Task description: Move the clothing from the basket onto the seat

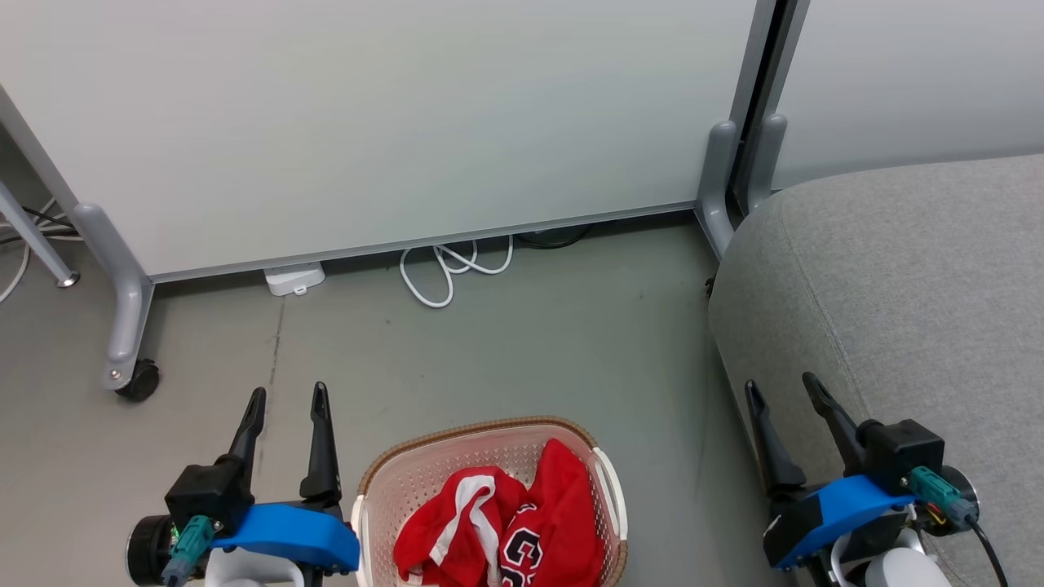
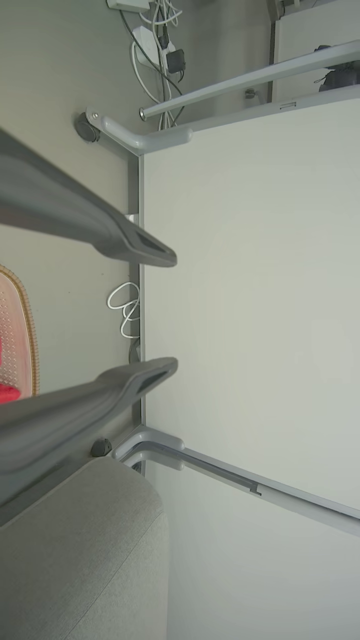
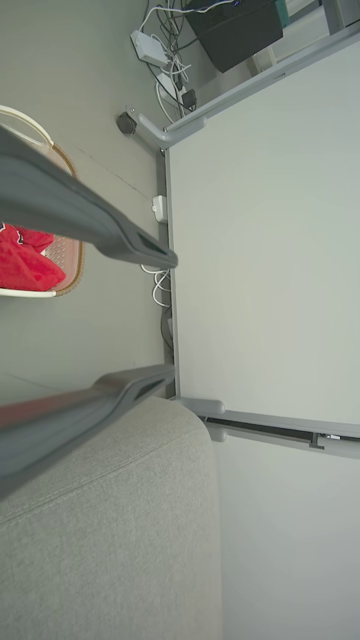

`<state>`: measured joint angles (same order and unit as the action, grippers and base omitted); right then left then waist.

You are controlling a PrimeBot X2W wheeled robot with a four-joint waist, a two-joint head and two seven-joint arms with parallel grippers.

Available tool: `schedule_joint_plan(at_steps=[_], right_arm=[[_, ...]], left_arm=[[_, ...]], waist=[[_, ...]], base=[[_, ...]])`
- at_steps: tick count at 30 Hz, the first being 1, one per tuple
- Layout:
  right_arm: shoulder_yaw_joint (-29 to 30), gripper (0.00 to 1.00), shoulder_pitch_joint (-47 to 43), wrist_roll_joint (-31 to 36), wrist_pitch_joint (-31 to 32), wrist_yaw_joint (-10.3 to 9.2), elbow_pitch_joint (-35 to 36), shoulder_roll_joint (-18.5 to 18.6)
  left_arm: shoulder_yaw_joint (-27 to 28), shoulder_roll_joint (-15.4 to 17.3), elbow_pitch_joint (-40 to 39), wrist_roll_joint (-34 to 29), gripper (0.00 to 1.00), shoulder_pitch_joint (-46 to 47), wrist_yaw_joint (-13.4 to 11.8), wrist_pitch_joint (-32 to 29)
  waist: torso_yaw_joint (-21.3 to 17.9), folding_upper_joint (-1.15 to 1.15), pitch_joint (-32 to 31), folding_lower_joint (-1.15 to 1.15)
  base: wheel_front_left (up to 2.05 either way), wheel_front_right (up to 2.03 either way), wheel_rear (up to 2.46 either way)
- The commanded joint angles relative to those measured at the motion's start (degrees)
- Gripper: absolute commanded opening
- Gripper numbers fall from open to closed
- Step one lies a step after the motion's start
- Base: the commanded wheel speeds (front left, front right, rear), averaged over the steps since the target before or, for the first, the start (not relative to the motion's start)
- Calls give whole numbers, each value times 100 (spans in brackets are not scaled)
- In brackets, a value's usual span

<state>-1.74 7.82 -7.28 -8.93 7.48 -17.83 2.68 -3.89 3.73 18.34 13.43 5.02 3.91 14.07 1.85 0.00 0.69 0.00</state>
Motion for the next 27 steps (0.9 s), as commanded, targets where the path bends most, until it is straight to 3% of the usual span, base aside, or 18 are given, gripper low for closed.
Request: schedule_joint_plan(at_steps=[1, 9, 27], right_arm=[[-19, 100, 67, 139, -59, 2, -13, 34], [-35, 100, 76, 423, -103, 2, -32, 36], [-12, 100, 107, 335, -129, 2, -32, 35]], left_arm=[[13, 0, 18, -132, 100, 91, 17, 53], [23, -11, 52, -384, 100, 94, 9, 129], [73, -44, 96, -345, 100, 84, 45, 121]], waist=[[-3, 0, 4, 0], [-2, 0, 12, 0], [-39, 0, 66, 0]], base=[[0, 0, 0], [0, 0, 0], [0, 0, 0]])
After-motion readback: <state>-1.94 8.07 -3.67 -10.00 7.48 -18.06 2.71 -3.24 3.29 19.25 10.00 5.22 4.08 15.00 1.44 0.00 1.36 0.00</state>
